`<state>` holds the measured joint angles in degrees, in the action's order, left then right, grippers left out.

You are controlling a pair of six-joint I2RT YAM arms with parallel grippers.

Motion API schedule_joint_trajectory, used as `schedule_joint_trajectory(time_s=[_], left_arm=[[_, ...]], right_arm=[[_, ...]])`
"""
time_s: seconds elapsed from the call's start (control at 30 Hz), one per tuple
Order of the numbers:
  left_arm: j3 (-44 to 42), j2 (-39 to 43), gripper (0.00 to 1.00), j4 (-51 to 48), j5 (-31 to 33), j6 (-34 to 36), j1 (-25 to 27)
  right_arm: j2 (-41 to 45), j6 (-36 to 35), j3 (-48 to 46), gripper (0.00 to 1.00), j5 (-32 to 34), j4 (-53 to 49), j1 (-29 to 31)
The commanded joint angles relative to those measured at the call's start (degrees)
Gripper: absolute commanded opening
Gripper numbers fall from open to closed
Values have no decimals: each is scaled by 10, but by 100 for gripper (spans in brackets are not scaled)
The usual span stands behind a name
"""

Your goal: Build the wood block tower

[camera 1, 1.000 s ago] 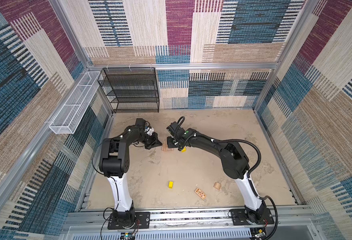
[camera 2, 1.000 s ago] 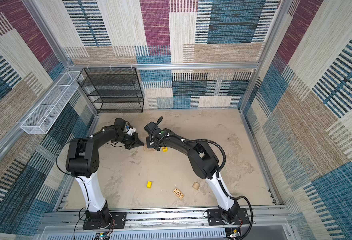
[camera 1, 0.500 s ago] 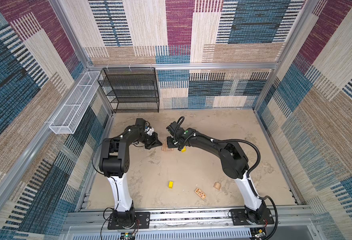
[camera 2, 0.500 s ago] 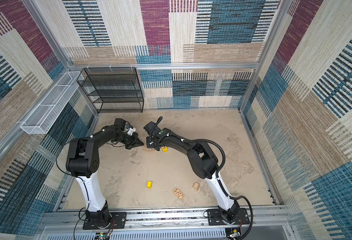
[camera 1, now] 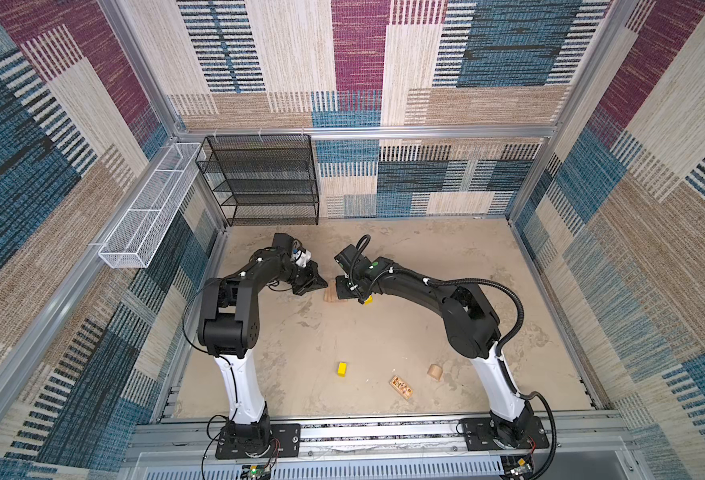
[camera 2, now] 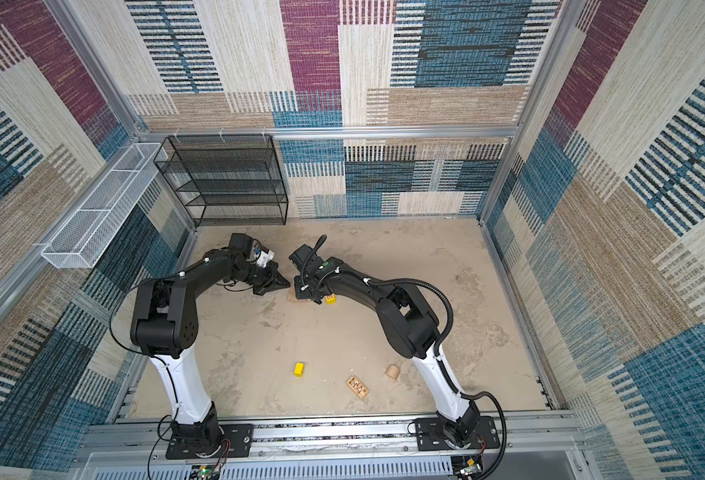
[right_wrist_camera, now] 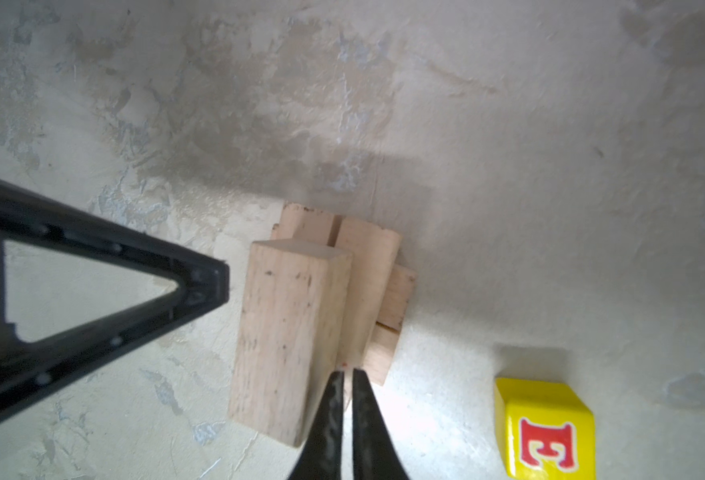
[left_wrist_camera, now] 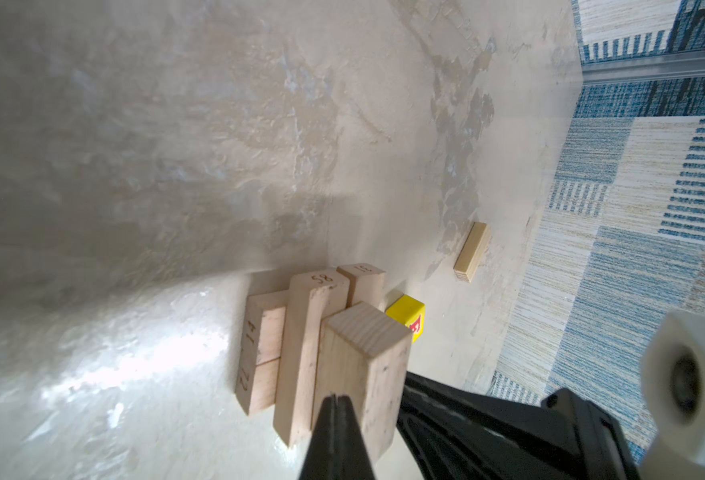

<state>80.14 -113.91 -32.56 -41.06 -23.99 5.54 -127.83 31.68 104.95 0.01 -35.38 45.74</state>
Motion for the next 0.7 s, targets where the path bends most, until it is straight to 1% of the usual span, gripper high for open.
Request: schedule_joint_trajectory(time_s=[0.0, 0.67], left_arm=[[8, -2, 0, 2, -18, 6, 3], [8, -7, 0, 1, -16, 8, 4]], right_arm=[[7, 8, 0, 11, -6, 14, 1], [4, 2, 7, 11, -11, 13, 1]])
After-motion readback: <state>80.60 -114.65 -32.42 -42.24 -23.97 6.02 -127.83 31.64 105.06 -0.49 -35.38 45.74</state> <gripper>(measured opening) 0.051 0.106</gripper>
